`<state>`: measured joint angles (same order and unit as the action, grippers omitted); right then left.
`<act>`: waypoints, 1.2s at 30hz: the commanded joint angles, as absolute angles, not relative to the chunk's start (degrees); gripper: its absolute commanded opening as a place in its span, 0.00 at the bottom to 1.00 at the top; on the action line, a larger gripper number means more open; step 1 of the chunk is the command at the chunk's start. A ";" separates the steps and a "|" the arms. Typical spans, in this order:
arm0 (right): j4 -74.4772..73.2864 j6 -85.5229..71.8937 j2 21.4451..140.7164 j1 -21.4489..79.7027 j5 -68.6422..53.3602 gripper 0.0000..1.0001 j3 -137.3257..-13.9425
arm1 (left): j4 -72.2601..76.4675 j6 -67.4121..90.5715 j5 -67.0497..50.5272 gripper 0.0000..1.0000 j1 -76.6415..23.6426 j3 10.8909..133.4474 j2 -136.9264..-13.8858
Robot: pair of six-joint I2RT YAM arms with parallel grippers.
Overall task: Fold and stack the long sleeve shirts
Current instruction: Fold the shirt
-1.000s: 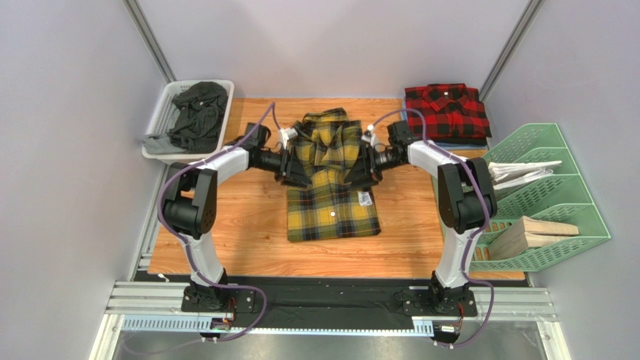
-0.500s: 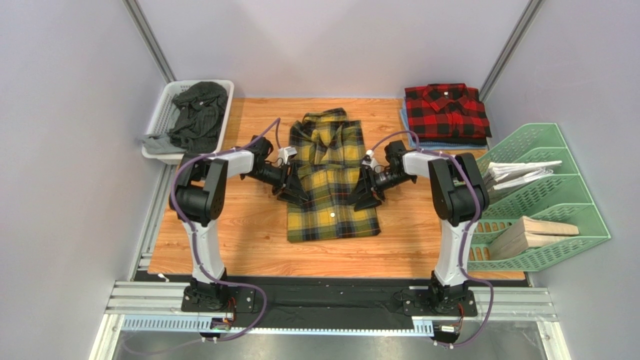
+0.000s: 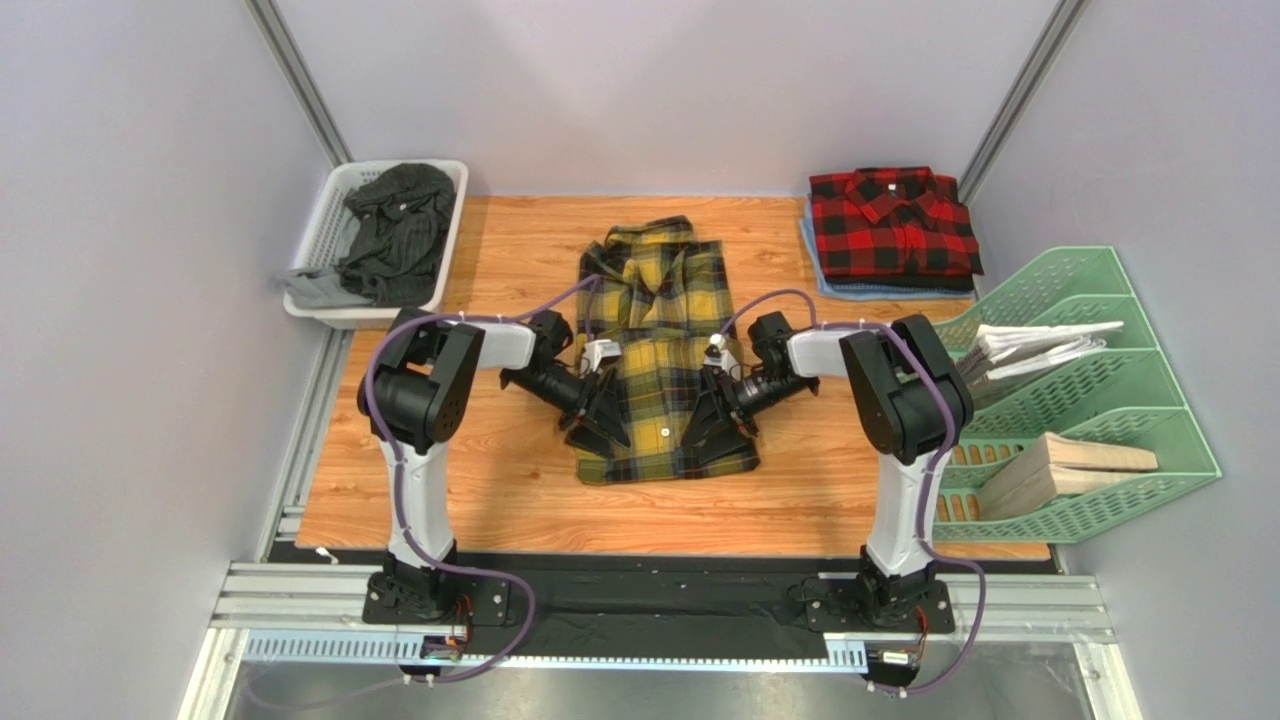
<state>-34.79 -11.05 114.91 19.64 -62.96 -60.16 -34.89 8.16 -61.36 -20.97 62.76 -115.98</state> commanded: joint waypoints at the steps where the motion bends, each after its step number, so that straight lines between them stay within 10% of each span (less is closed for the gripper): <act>1: -32.78 -10.46 113.05 18.28 -55.72 0.70 -57.75 | -42.70 -2.89 -54.40 0.73 -14.60 65.57 -116.46; 8: -33.22 -12.66 97.74 20.04 -61.26 0.70 -52.39 | -48.33 -13.36 -62.91 0.75 -20.82 59.69 -97.31; 20: -31.64 -10.28 114.26 16.00 -58.27 0.68 -49.84 | -41.75 -4.49 -56.00 0.70 -19.44 58.45 -115.57; 28: -37.53 -11.60 98.64 18.71 -65.21 0.57 -53.86 | -41.57 -8.95 -59.77 0.68 -13.71 59.05 -98.73; 36: -30.59 -10.04 102.35 19.25 -55.72 0.33 -73.01 | -28.59 -24.86 -17.61 0.64 -37.82 52.14 -71.30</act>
<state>-35.66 -12.21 96.29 18.83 -60.53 -63.55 -37.85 -13.76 -41.21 -23.75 58.35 -79.72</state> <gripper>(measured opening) 0.357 0.648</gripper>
